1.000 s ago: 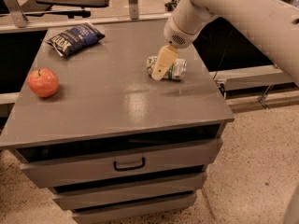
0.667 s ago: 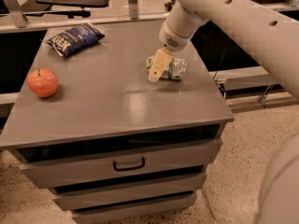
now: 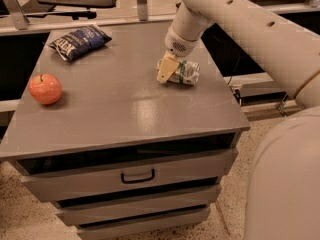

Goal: Place 7up can upright

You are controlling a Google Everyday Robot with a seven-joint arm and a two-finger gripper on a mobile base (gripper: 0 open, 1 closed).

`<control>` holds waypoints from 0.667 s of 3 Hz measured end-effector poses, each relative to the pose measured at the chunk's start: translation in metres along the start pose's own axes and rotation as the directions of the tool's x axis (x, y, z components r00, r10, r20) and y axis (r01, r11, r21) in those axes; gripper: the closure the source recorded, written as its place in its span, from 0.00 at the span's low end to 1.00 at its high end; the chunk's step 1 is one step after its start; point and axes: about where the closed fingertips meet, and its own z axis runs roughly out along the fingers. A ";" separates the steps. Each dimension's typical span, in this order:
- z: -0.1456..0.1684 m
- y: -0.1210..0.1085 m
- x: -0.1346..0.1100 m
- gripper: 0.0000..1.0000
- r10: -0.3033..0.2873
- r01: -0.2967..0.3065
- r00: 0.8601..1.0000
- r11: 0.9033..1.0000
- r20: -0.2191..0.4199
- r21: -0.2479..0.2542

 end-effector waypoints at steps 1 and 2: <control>-0.002 0.003 -0.006 0.62 -0.012 0.012 1.000 0.999 0.009 -0.031; -0.020 0.004 -0.016 0.86 -0.030 0.034 0.996 0.999 0.087 -0.042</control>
Offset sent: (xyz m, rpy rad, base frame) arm -0.0179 0.0089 0.0619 0.1961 -0.0326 0.1209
